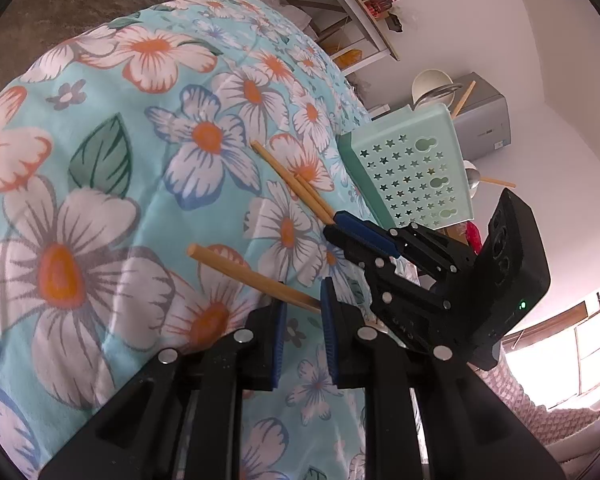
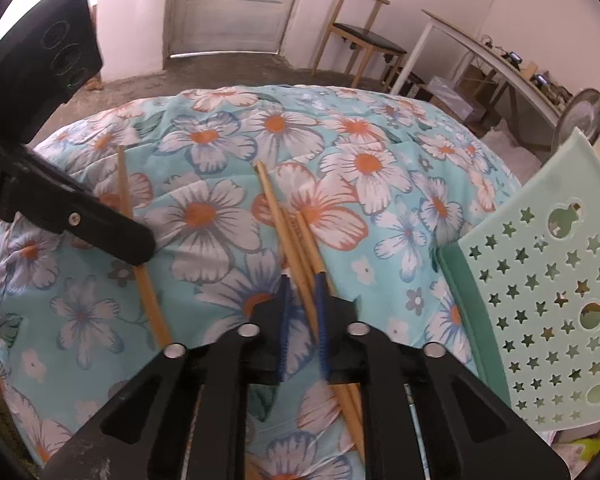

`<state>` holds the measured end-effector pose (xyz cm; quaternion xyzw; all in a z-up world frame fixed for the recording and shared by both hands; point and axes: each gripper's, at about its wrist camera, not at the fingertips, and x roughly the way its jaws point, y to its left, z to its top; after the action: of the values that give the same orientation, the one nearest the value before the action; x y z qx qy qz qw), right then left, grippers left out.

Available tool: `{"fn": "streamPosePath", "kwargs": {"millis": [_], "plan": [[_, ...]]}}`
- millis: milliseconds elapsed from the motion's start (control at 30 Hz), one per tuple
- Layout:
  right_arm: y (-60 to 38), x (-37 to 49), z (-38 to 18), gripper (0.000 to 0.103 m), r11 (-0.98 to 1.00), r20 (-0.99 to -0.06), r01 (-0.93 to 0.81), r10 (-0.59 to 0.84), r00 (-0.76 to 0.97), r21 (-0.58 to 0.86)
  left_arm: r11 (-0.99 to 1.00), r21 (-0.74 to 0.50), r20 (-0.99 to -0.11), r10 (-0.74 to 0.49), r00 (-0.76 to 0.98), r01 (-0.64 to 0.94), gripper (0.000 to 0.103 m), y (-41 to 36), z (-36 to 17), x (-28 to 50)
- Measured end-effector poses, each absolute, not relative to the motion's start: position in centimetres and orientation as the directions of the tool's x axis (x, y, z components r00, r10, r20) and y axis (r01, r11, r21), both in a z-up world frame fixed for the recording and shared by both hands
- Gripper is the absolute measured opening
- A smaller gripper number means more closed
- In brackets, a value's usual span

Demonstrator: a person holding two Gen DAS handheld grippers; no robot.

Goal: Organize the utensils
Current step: 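Close the right tool on a wooden chopstick while the left tool grasps another chopstick, then lift both chopsticks and open the left tool over the green caddy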

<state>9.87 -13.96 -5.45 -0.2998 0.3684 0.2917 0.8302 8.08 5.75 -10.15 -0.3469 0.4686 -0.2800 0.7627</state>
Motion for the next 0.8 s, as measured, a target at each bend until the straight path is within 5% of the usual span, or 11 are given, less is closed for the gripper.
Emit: {"fn": "streamPosePath", "kwargs": {"millis": [400, 800], "plan": [[-15.9, 10.5, -2.8, 0.004, 0.747, -0.745, -0.629, 0.29, 0.601, -0.217, 0.607, -0.788, -0.522, -0.745, 0.415, 0.101, 0.016, 5.9, -10.1, 7.9], [-24.1, 6.7, 6.0, 0.004, 0.923, -0.532, -0.383, 0.337, 0.777, 0.025, 0.679, -0.704, -0.508, -0.685, 0.522, 0.205, 0.013, 5.9, -5.6, 8.0]]}}
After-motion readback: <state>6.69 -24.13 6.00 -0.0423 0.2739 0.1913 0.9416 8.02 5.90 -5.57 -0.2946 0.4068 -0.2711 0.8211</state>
